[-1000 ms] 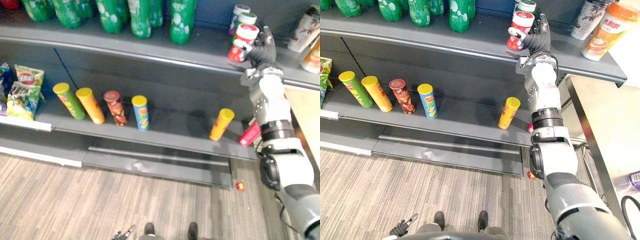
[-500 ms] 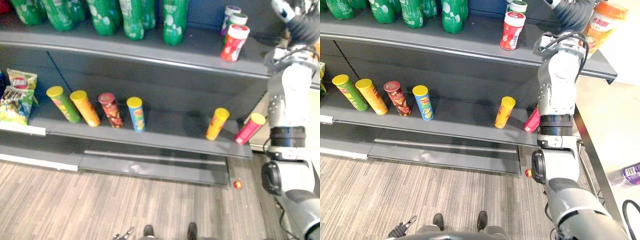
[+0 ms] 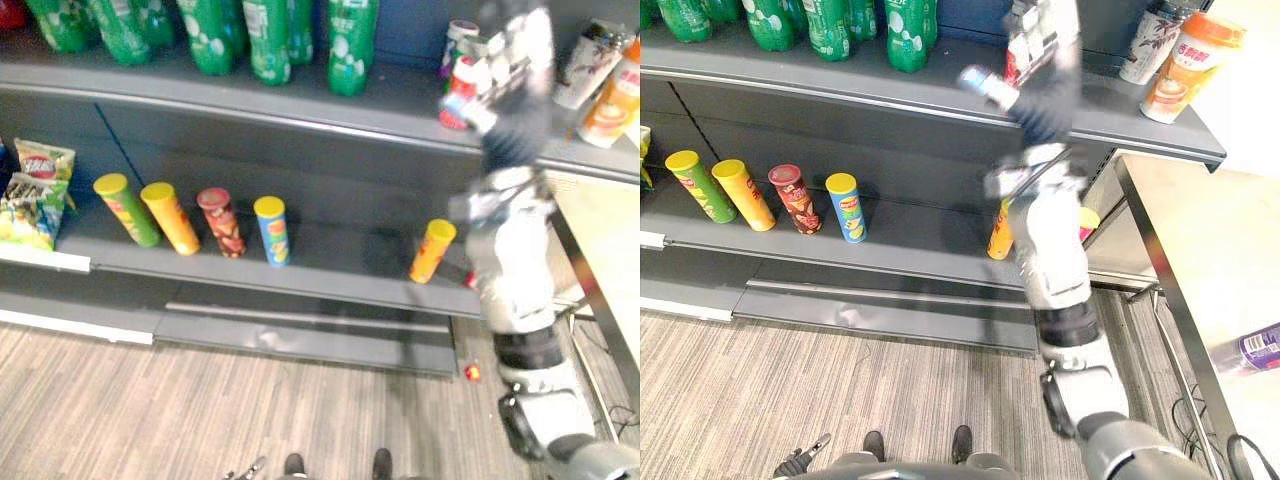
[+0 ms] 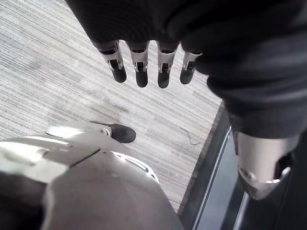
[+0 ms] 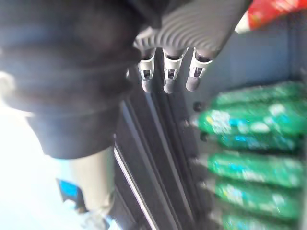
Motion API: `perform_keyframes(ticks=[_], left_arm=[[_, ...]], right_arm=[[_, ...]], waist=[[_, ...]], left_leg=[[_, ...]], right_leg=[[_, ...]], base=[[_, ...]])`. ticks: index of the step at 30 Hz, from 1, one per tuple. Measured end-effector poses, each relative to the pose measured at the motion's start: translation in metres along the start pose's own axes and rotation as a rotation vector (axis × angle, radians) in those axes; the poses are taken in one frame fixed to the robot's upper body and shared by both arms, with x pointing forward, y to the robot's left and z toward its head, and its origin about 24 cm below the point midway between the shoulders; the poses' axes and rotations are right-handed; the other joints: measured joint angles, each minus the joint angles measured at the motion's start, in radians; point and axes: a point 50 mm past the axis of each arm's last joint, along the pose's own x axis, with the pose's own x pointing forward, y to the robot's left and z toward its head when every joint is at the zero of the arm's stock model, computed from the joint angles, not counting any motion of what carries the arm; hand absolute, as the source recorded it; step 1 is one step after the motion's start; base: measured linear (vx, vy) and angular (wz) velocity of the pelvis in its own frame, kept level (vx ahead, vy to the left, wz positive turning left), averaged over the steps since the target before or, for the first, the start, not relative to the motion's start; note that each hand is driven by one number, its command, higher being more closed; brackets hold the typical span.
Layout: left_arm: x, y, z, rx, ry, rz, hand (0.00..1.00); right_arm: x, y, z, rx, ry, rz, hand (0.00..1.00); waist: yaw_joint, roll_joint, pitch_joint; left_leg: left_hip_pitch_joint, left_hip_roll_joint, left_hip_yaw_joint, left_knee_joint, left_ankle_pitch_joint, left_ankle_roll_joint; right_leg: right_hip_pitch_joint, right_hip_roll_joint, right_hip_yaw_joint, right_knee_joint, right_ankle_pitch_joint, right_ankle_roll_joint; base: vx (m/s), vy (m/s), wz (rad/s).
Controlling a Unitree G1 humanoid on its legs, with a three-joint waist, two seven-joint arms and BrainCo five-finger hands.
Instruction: Put the gum and the chips on the shelf.
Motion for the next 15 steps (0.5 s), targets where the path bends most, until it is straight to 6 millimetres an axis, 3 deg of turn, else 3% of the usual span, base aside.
perform_keyframes(ticks=[3, 10, 13, 15], left_arm=[[0.000, 0.000, -0.001, 0.002, 0.002, 0.001, 0.00], [0.000, 0.004, -0.003, 0.012, 0.008, 0.011, 0.00], [-0.001, 0.005, -0.005, 0.015, 0.015, 0.013, 0.00], [-0.001, 0.005, -0.006, 0.017, 0.020, 0.013, 0.00]], right_arm=[[-0.022, 0.025, -0.021, 0.102, 0.108, 0.120, 0.00], [-0.061, 0.045, -0.047, 0.213, 0.273, 0.224, 0.00], [-0.089, 0.056, -0.067, 0.259, 0.416, 0.274, 0.00], [-0.118, 0.060, -0.086, 0.289, 0.557, 0.270, 0.00]], waist=[[0.000, -0.006, -0.004], [-0.005, -0.017, -0.015], [-0.019, -0.018, -0.016], [-0.023, -0.015, -0.014]], left_leg=[[0.000, 0.000, 0.001, 0.000, -0.004, -0.005], [-0.012, -0.002, -0.003, 0.000, -0.005, -0.007], [-0.011, -0.002, -0.004, 0.000, -0.005, -0.006], [-0.011, -0.004, -0.002, 0.000, -0.004, -0.006]], right_leg=[[-0.001, 0.000, 0.001, 0.000, 0.000, 0.000], [-0.021, -0.001, 0.004, 0.013, -0.001, -0.001], [-0.020, -0.002, 0.004, 0.015, -0.001, -0.001], [-0.020, -0.002, 0.004, 0.015, -0.005, 0.003]], base=[[0.00, 0.000, 0.00], [0.00, 0.000, 0.00], [0.00, 0.000, 0.00], [0.00, 0.000, 0.00]])
